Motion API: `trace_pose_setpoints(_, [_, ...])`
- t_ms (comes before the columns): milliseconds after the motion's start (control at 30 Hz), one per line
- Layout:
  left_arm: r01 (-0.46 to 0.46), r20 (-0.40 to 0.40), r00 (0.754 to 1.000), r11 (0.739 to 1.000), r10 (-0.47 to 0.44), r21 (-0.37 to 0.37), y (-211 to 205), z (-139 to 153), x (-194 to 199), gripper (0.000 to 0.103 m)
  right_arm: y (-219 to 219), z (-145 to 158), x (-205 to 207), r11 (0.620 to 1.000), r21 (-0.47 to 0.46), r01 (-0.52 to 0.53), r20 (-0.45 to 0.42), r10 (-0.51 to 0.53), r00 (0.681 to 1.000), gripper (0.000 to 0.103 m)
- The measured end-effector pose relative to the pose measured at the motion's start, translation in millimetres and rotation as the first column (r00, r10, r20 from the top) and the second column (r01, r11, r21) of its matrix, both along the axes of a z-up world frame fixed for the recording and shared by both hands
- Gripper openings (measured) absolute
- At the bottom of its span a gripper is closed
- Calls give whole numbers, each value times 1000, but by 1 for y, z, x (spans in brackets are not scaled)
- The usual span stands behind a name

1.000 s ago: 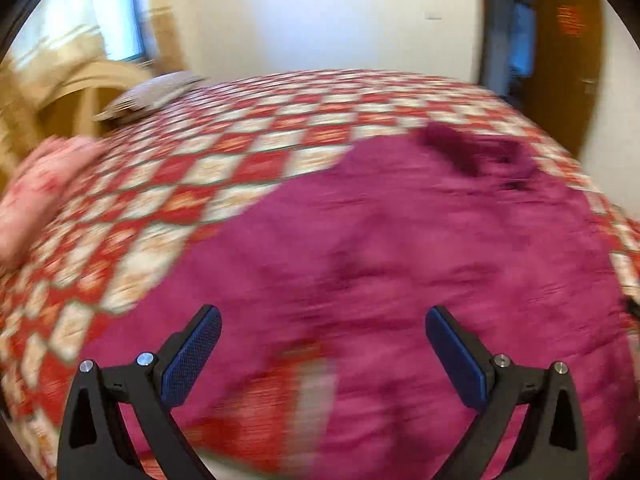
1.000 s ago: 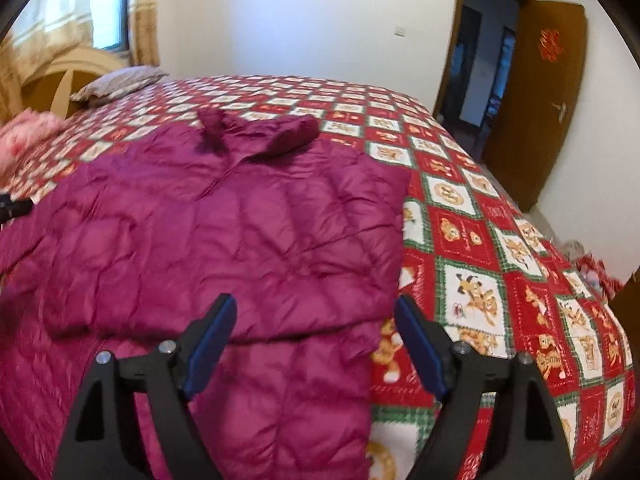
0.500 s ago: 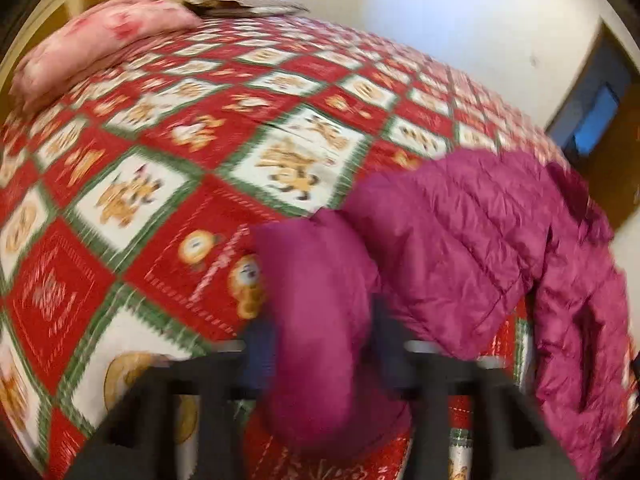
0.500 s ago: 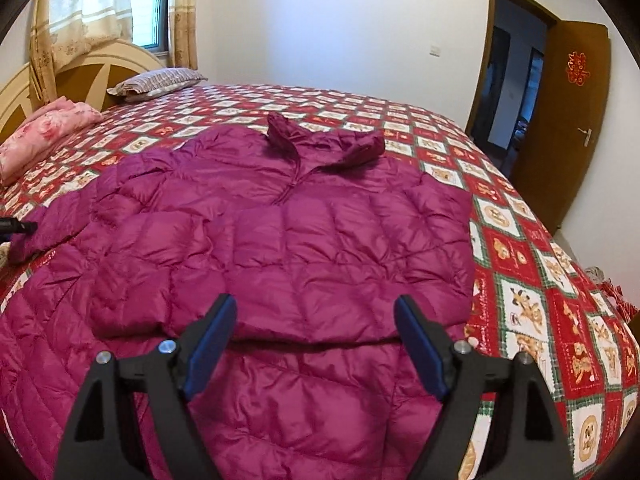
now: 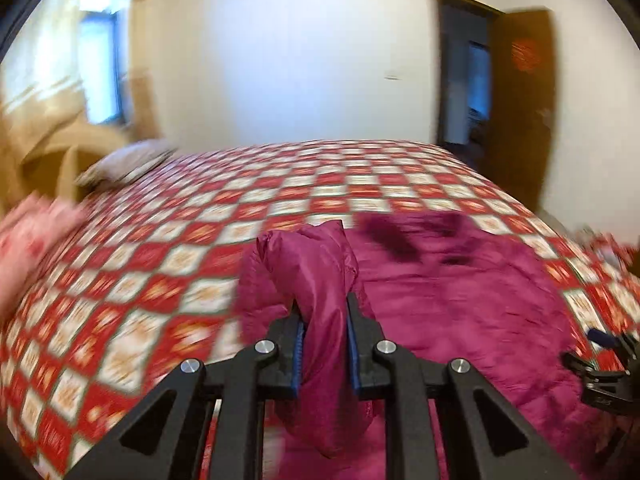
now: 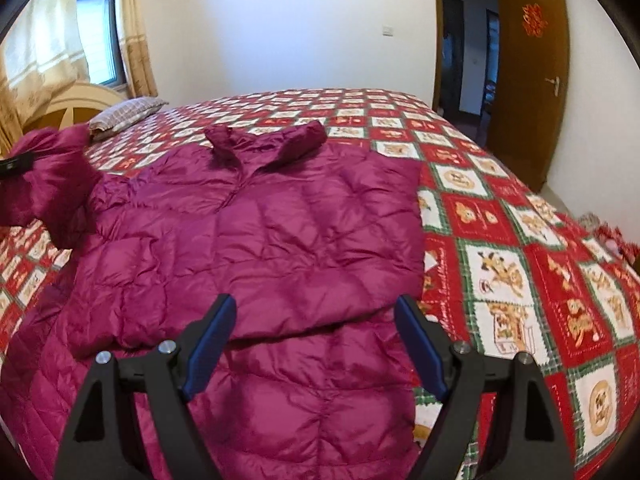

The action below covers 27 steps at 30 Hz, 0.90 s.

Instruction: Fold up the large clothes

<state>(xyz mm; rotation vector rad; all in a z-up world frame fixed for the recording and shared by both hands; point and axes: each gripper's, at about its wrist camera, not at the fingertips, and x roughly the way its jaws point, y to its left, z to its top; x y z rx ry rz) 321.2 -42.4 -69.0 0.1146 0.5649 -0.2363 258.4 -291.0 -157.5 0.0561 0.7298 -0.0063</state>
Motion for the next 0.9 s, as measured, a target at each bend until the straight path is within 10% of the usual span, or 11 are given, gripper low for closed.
trace_pose_setpoints(133, [141,-10,990,986,-141,93,-83,-23,-15,29,-6,-1,-3,1000,7,10,-5,-10,1000,84])
trace_pose_setpoints(200, [139,8,990,980,-141,142,-105,-29,-26,64,-12,-1,-3,1000,10,16,-9,-16,1000,84])
trace_pose_setpoints(367, [82,111,989,985,-99,155,-104,-23,-42,95,-20,0,0,999,33,13,-33,-12,999,85])
trace_pose_setpoints(767, [-260,-49,962,958,267,123,32,-74,14,96,13,13,42,978,175,-110,-70,124,990,96])
trace_pose_setpoints(833, [-300,-98,945,947,311,110,49,-91,19,96,20,4,56,969,214,-125,-115,152,982,88])
trace_pose_setpoints(900, [-326,-132,931,939,339,113,58,-105,21,96,24,-10,71,953,273,-130,-183,184,966,58])
